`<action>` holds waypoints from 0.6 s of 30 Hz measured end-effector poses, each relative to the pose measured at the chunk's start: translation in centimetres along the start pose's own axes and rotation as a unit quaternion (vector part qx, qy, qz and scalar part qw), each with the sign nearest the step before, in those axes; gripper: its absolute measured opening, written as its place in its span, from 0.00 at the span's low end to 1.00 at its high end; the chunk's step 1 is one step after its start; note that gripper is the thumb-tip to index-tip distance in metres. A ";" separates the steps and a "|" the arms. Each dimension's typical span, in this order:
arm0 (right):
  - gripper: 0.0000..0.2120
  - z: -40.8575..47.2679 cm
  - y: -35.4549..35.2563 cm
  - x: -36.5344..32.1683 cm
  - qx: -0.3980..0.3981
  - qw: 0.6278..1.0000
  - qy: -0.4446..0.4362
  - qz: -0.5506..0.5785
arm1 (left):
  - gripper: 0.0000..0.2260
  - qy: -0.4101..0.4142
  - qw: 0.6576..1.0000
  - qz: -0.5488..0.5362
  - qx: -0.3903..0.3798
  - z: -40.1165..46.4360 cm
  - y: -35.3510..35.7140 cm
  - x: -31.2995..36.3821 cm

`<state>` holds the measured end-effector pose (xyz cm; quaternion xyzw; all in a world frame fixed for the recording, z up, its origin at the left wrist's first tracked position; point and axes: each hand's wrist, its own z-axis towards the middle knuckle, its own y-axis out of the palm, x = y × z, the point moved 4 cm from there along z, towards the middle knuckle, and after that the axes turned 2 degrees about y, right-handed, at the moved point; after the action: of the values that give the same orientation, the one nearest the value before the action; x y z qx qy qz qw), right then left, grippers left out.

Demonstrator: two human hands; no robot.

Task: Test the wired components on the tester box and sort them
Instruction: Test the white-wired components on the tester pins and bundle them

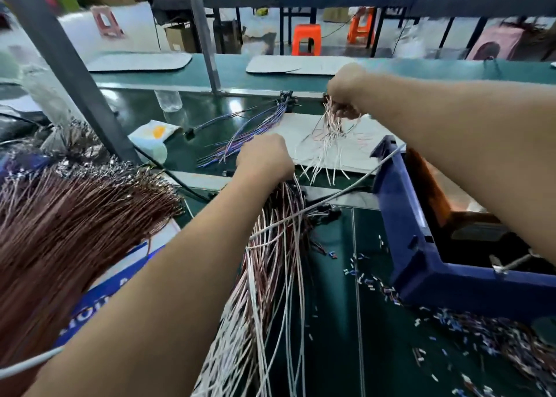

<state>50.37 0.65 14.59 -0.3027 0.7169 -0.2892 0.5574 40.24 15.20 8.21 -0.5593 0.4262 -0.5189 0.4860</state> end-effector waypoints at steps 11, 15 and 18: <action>0.36 -4.0 0.1 -1.7 0.172 0.971 -0.084 -0.142 | 0.09 -0.112 0.956 -0.252 0.100 -0.9 -1.3 -1.4; 0.20 -11.4 -1.5 -2.7 0.189 0.967 -0.168 -0.035 | 0.12 -0.133 0.847 -0.485 0.173 -3.3 -3.6 -1.2; 0.16 -18.7 -1.7 -0.5 0.196 0.937 -0.187 0.222 | 0.02 -0.054 0.787 -0.538 0.297 -5.5 -7.6 1.0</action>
<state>32.47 1.40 20.10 -0.0692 0.5780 -0.2316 0.7794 34.61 14.93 15.81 -0.5532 -0.1460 -0.7664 0.2921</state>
